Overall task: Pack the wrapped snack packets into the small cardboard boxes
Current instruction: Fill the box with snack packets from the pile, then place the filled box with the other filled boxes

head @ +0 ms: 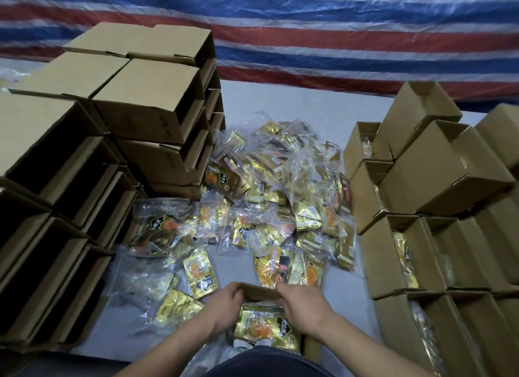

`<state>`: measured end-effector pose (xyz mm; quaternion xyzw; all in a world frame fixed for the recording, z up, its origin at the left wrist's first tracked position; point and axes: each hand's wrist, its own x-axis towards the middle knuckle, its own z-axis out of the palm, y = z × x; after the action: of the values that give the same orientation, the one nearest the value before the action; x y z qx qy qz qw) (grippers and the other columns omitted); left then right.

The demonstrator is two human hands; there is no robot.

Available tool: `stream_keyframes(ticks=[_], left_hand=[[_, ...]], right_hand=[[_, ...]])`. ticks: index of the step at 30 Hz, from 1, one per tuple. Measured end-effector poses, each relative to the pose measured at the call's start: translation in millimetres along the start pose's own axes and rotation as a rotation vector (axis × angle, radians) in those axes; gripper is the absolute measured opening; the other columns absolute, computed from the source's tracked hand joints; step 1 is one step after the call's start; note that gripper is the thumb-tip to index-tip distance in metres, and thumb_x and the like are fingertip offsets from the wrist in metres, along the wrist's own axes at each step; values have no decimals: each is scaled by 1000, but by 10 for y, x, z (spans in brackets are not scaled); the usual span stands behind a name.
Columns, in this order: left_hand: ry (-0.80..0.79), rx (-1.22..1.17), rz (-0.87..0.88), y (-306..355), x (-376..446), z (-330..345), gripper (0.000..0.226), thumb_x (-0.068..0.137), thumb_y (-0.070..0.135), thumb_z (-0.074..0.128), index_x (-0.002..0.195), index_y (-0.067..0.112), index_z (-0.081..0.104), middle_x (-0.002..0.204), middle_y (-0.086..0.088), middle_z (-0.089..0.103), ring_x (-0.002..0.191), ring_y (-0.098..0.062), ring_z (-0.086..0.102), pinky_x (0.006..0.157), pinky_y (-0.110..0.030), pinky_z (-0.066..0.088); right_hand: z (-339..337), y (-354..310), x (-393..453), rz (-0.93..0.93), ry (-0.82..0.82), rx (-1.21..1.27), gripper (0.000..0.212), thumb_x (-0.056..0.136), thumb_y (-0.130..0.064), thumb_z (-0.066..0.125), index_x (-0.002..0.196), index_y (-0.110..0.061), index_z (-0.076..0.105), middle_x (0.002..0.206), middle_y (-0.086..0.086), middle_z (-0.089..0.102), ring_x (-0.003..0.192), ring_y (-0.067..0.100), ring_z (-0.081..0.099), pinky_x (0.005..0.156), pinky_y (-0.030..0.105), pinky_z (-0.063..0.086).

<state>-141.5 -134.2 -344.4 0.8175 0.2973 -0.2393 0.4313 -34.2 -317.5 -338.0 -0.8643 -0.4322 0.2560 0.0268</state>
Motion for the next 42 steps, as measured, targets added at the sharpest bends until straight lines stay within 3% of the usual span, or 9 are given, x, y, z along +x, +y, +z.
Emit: stream_keyframes(ticks=[4, 10, 14, 18, 22, 25, 29, 32, 42], left_hand=[[44, -50, -36, 46, -20, 38, 42, 106, 32, 32, 144, 16, 38, 116, -8, 63, 82, -10, 62, 79, -30, 51], [-37, -213, -111, 179, -224, -89, 61, 99, 58, 38, 142, 14, 43, 122, -5, 64, 110, -21, 61, 90, -31, 50], [31, -359, 17, 581, -421, -331, 52, 97, 53, 49, 138, 23, 46, 101, 17, 60, 98, -5, 58, 79, -22, 44], [135, -421, 220, 1187, -447, -524, 38, 95, 49, 54, 126, 27, 55, 110, 19, 60, 105, 0, 57, 76, -13, 41], [185, -390, 385, 1895, -393, -527, 80, 88, 70, 41, 151, 23, 30, 147, 7, 46, 127, -8, 47, 107, -28, 35], [48, -413, 440, 2367, -365, -309, 92, 80, 78, 39, 154, 27, 19, 147, 15, 40, 125, -6, 46, 98, -20, 31], [-46, -448, 406, 2820, -289, 80, 94, 91, 67, 49, 158, 18, 5, 156, 4, 32, 141, -19, 36, 116, -31, 27], [-14, -377, 415, 3127, -206, 265, 72, 98, 51, 44, 154, 13, 18, 150, -6, 42, 136, -26, 42, 114, -43, 35], [-185, -352, 375, 3997, -59, 993, 62, 103, 36, 30, 156, 9, 12, 155, -15, 33, 138, -31, 38, 114, -37, 30]], right_hand=[[18, 31, 15, -3, 4, 1, 26, 98, -9, 44, 124, -14, 47, 87, 8, 64, 74, 26, 54, 64, 33, 38], [-143, 122, -65, 57, -1, 130, 17, 101, -18, 44, 117, -19, 49, 88, 5, 59, 81, 25, 57, 66, 31, 36], [-533, 268, -228, 154, 98, 194, 14, 101, -27, 46, 90, -28, 38, 74, -11, 43, 73, 17, 47, 64, 29, 34], [-1140, 477, -333, 253, 309, 193, 14, 100, -29, 51, 89, -28, 43, 74, -11, 50, 64, 7, 51, 53, 24, 36], [-1673, 803, -525, 443, 522, 166, 18, 97, -29, 55, 88, -28, 40, 79, -2, 58, 71, 21, 59, 57, 29, 37], [-1843, 1043, -662, 599, 592, 195, 17, 98, -29, 55, 89, -24, 40, 95, 6, 67, 88, 30, 64, 62, 31, 35], [-1914, 1247, -814, 731, 593, 215, 17, 98, -29, 54, 89, -20, 43, 102, 9, 68, 97, 34, 65, 68, 35, 42], [-1943, 1430, -988, 798, 589, 261, 14, 98, -27, 53, 90, -19, 45, 103, 9, 67, 98, 33, 64, 69, 33, 42], [-2046, 2182, -1574, 1039, 560, 277, 13, 100, -24, 51, 89, -20, 45, 73, -6, 45, 64, 16, 45, 60, 30, 35]])
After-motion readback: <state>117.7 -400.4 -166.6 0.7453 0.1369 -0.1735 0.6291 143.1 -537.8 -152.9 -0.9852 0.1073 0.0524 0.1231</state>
